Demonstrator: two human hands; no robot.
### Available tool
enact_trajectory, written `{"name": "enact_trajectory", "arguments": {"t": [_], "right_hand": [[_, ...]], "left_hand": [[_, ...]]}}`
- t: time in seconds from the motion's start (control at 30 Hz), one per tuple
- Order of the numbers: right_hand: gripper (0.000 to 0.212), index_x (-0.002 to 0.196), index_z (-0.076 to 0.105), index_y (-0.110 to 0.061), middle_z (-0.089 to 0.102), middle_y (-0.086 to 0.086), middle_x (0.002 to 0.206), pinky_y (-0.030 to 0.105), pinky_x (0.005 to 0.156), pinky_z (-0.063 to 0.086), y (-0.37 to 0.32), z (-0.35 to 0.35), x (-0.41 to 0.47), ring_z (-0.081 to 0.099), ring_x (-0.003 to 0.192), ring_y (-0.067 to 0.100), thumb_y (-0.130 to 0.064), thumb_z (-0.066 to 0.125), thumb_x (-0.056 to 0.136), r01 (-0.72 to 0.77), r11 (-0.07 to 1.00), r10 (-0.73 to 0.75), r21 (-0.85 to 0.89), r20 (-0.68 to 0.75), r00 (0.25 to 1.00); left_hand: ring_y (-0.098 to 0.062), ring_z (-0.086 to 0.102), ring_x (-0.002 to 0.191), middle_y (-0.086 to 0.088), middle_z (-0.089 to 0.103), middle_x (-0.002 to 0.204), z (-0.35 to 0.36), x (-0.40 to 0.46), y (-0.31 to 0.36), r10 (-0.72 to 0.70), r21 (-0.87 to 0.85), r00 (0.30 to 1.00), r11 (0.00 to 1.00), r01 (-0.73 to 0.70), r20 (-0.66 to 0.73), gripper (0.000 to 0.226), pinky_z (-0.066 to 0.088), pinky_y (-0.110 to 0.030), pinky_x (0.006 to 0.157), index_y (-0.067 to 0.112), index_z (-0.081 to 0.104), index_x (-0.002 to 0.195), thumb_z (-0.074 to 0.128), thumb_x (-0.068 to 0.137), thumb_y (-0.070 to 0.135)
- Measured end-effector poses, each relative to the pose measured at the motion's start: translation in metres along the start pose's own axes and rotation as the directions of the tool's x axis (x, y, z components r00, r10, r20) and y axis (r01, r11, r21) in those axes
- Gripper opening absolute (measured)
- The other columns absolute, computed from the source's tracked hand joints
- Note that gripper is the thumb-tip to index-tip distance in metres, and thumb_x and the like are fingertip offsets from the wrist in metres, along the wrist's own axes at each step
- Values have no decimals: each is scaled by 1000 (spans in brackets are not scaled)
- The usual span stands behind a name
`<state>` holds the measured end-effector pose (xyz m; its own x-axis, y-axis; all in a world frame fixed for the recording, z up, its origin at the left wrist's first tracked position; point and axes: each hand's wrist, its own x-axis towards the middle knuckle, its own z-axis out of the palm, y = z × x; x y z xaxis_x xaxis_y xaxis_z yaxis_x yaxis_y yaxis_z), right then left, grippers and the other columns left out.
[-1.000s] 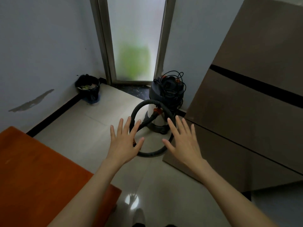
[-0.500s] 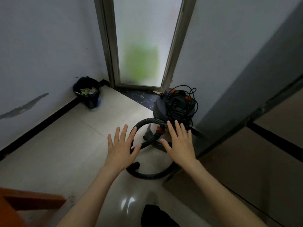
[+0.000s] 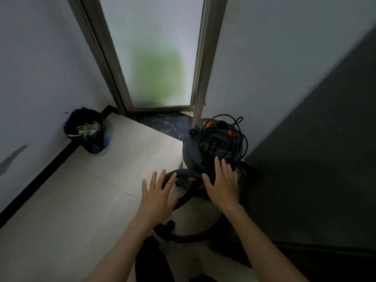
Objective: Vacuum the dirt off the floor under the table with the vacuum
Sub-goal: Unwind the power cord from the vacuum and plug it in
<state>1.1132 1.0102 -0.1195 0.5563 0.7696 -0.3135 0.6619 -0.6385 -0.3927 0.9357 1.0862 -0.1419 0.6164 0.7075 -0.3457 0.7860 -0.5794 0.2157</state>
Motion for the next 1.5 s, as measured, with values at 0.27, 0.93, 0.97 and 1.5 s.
{"name": "enact_trajectory", "arguments": {"t": [0.27, 0.93, 0.97, 1.5], "right_hand": [[65, 153, 10, -17, 15, 3, 159, 33, 117, 15, 4, 29, 116, 12, 146, 17, -42, 38, 100, -261, 929, 260, 263, 40, 965], [65, 149, 25, -13, 38, 7, 149, 37, 103, 35, 62, 124, 291, 39, 134, 28, -54, 29, 98, -569, 567, 646, 595, 106, 756], [64, 149, 26, -13, 38, 7, 149, 37, 103, 34, 61, 125, 290, 39, 135, 28, -54, 27, 99, -582, 549, 655, 601, 124, 745], [67, 137, 48, -21, 51, 9, 138, 41, 103, 33, -23, 173, 220, 46, 127, 31, -58, 9, 98, -685, 111, 847, 720, 292, 444]], "left_hand": [[-37, 37, 134, -10, 39, 147, 4, 158, -41, 336, 151, 923, 919, -365, 187, 73, 31, -58, 102, 27, 31, 144, -2, 90, 64], [-24, -16, 144, -1, -10, 158, 90, 413, 16, 662, 121, 746, 737, -665, 70, 70, -13, -42, 113, 38, -14, 143, -5, 79, 65], [-23, -16, 144, 0, -10, 158, 91, 412, 14, 670, 130, 740, 729, -671, 62, 69, -14, -41, 113, 37, -16, 141, -6, 78, 65], [-37, 15, 142, -19, 26, 152, 92, 364, -63, 868, 129, 476, 461, -878, 139, 77, 10, -48, 112, 5, 27, 146, 4, 95, 58]]}}
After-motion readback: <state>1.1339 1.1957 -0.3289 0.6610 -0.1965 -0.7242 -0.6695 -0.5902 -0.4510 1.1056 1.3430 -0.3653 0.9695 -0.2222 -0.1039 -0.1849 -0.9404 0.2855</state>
